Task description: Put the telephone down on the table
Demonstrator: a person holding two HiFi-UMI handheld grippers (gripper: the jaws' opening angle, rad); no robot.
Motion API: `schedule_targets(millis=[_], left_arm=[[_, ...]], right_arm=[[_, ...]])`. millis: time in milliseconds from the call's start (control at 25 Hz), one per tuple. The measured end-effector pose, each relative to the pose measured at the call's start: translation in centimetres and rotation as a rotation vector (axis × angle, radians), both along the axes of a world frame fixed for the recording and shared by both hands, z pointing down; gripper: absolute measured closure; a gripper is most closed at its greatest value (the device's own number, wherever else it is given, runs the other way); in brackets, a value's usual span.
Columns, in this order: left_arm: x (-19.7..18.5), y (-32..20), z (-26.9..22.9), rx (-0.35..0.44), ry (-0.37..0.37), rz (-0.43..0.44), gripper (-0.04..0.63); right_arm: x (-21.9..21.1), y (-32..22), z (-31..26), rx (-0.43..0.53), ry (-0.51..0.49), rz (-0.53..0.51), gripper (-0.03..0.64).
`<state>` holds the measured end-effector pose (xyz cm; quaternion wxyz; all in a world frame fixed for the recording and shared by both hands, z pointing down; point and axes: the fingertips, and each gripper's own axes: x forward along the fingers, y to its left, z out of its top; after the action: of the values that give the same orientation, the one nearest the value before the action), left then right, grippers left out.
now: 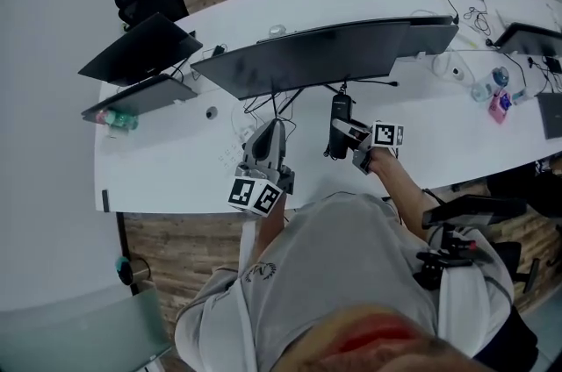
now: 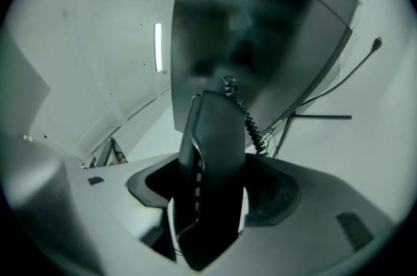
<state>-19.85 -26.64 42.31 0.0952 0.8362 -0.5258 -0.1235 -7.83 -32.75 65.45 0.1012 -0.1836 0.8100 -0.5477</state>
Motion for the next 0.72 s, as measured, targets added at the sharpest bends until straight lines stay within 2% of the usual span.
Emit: schedule_targets(millis=[360,720], left_arm=[[0.3,-0.5,0.4,-0.028,-0.033,0.003,0.584],[-1.9,-1.4,2.1,-0.105,-0.039,-0.049,0.584]], right_arm=[[-1.7,-0.2,9.7,-0.081,0.145,-0.096,0.321],[-2.3,0.4,16.8,-0.081,0.36,-0.247,0.322]])
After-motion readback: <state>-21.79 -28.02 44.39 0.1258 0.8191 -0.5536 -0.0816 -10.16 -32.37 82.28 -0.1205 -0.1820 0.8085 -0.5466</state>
